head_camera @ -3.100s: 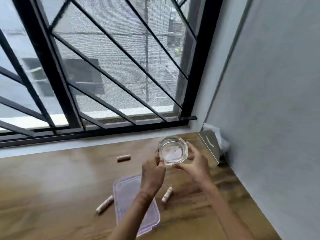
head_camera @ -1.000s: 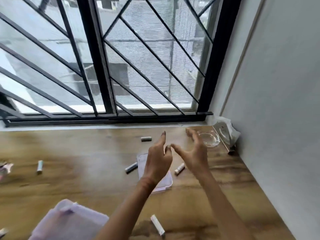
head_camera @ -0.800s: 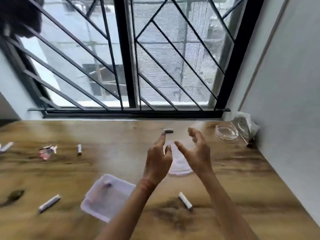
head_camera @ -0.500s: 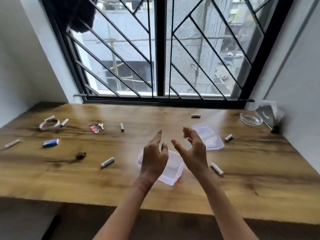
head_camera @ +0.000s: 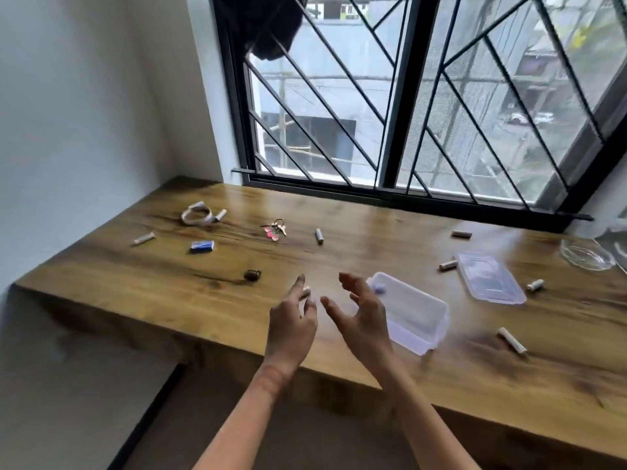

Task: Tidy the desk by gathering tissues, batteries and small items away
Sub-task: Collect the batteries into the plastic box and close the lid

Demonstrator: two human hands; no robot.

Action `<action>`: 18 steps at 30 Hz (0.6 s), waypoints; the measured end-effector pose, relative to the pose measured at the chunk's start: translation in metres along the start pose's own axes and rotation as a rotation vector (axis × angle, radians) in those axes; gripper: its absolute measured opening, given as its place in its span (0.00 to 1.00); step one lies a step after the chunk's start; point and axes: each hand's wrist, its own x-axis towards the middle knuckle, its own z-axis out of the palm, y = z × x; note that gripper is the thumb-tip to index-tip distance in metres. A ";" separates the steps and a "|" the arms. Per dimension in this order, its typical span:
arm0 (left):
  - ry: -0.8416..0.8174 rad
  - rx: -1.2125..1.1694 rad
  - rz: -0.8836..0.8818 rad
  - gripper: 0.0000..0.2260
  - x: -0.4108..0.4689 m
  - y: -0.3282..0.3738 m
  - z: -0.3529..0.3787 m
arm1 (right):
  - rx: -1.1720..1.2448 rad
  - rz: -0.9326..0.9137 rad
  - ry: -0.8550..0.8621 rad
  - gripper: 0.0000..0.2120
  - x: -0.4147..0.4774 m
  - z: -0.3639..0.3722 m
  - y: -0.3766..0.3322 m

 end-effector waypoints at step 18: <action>-0.133 0.064 -0.063 0.22 0.118 -0.067 -0.032 | -0.122 0.083 0.064 0.21 0.083 0.069 0.030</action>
